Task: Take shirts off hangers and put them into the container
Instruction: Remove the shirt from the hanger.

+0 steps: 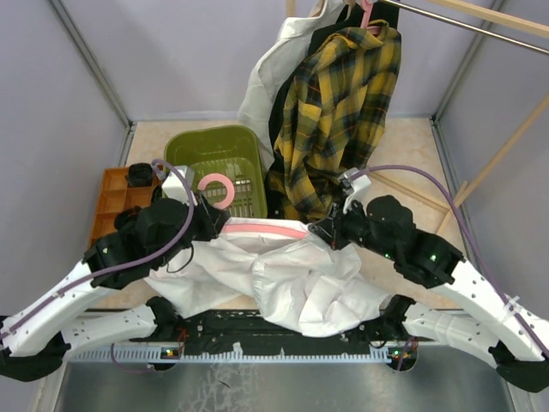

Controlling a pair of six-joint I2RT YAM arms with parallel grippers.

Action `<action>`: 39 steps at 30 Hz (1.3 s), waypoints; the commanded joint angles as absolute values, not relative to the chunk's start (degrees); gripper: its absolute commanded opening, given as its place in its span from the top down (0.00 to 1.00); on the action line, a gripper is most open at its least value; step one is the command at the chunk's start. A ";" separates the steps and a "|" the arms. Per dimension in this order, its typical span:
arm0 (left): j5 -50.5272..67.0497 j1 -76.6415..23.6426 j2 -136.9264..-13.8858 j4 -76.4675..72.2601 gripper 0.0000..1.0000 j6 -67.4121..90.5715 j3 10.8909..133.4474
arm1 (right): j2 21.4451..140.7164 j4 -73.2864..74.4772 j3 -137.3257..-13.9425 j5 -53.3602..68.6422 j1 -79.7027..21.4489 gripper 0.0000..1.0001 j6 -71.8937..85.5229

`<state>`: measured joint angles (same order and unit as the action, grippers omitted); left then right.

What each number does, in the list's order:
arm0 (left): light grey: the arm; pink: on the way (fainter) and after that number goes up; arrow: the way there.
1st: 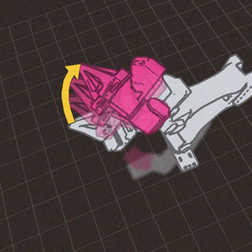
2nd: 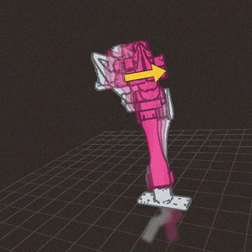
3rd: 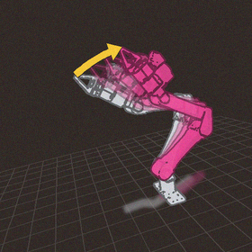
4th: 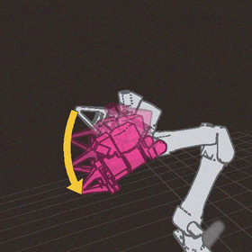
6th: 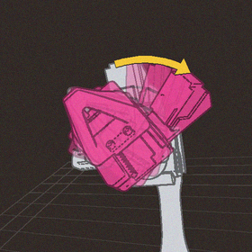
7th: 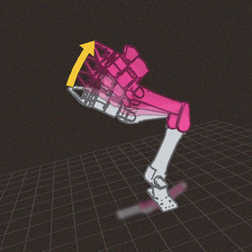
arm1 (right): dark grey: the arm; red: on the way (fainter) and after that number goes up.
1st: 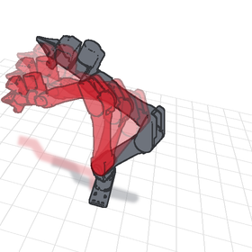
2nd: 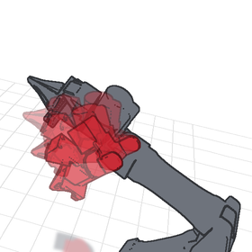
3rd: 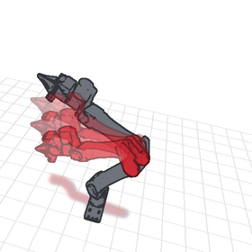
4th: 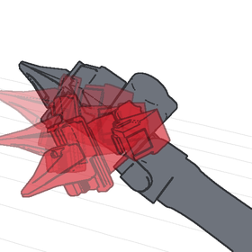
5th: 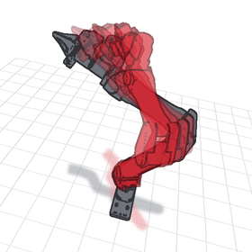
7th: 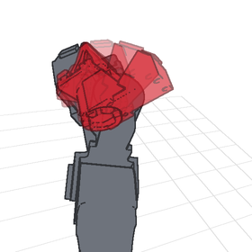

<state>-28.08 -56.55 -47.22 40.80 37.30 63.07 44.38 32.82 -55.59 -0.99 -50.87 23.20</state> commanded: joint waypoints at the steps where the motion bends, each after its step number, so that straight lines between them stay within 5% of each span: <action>1: -34.29 -55.99 -43.42 41.36 1.00 38.74 63.32 | 41.37 39.90 -52.87 -8.22 -50.67 1.00 24.19; 20: -45.95 -55.99 -37.79 42.81 1.00 54.73 60.38 | 24.10 22.61 -36.43 5.98 -50.71 1.00 27.22; 39: -44.12 -55.99 -29.78 30.61 1.00 55.73 52.68 | 23.09 18.53 -28.17 8.01 -50.65 1.00 27.15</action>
<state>-31.35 -57.58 -34.37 40.23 51.20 52.69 23.75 12.75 -30.68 6.48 -50.85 29.56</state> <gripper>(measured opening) 0.224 0.020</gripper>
